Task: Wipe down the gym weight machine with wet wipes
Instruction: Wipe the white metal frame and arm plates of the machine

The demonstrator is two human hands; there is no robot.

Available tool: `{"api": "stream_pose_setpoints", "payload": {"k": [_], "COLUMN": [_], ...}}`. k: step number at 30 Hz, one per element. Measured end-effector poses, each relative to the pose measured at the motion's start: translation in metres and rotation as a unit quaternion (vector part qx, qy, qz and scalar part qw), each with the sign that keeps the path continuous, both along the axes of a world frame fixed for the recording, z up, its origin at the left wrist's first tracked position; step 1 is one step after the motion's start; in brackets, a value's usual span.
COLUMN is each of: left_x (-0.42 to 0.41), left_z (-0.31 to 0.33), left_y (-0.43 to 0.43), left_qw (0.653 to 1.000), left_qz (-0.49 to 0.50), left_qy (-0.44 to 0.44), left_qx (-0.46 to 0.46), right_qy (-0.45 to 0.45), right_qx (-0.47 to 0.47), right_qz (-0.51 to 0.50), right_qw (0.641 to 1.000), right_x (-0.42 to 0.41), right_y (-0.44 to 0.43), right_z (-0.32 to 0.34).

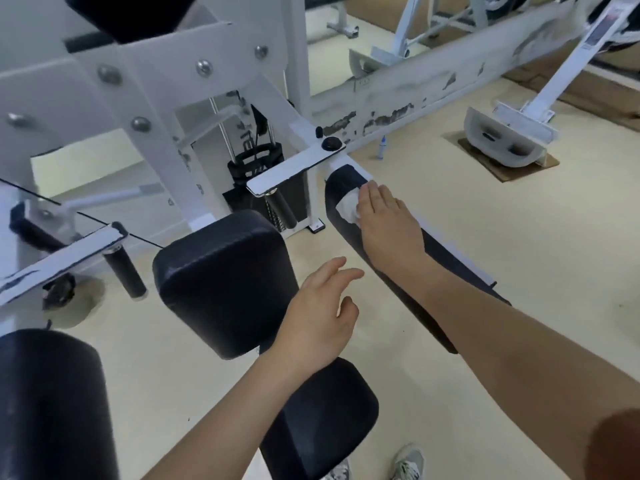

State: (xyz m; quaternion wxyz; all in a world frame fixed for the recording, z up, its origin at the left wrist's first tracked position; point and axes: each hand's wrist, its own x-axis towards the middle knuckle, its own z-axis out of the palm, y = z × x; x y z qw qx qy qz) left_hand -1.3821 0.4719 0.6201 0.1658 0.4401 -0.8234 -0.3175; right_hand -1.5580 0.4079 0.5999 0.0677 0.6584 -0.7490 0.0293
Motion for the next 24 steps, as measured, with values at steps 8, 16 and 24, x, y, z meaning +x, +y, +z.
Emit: {"api": "stream_pose_setpoints", "payload": {"k": [8, 16, 24], "left_x": [0.048, 0.028, -0.017], "left_z": [0.013, -0.018, -0.007], "left_y": [0.024, 0.109, 0.149], "left_qw": [0.997, 0.998, 0.867], "left_qz": [0.069, -0.049, 0.154], "left_qy": [-0.001, -0.021, 0.348], "left_qx": [-0.018, 0.040, 0.321], "right_qy": [0.098, 0.020, -0.780], "right_qx": [-0.028, -0.159, 0.048], "right_qz": [0.198, 0.165, -0.100], "right_qw": [0.975, 0.973, 0.616], "right_x": [-0.040, -0.064, 0.032], "right_y": [0.132, 0.199, 0.230], "right_z": [-0.022, -0.013, 0.035]}}
